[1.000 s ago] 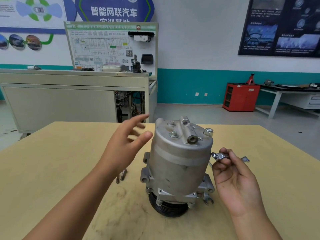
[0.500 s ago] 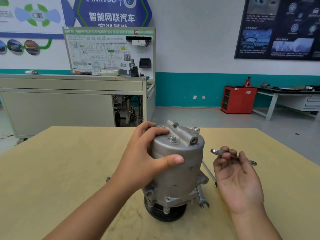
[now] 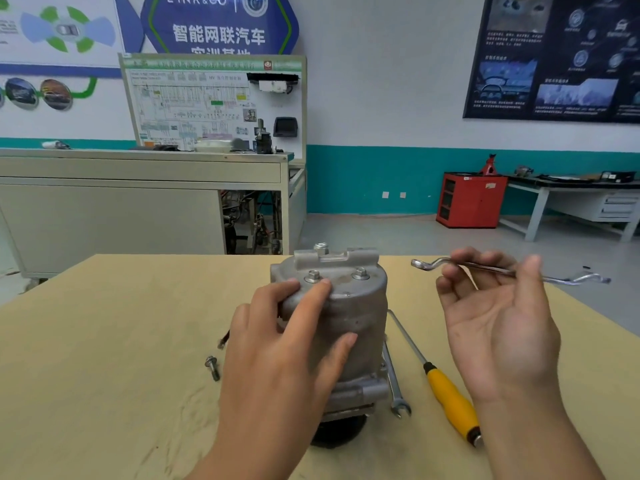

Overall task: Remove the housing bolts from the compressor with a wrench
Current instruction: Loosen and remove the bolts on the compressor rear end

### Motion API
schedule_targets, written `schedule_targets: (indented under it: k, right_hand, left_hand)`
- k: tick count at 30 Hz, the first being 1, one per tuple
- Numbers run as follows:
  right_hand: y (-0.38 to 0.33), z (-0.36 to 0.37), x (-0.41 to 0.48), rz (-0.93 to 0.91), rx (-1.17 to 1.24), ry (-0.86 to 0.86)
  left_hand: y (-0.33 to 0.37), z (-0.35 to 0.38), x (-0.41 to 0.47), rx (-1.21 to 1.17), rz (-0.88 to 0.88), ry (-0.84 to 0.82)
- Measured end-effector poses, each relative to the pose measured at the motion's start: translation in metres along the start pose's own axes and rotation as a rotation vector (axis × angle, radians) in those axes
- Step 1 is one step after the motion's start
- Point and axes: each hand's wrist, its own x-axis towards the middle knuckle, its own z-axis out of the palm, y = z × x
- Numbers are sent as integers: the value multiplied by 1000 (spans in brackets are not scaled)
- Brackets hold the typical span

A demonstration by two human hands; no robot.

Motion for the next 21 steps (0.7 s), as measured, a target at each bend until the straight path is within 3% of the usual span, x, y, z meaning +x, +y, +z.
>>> schedule_targets:
  k: [5,12,17,21]
  right_hand:
    - [11,16,-3,-38,-106,-170]
    - [29,19,-2,7,-196,-247]
    - [30,21,-1,-30,-308,-275]
    - [29,24,-1,-127,-486,-236]
  left_hand:
    - [5,-4,0,57,143,148]
    - [12,-8,-8,65,175,270]
    - [14,-8,-17,-6,152,261]
    - [16,-18,-20,-232,56,129]
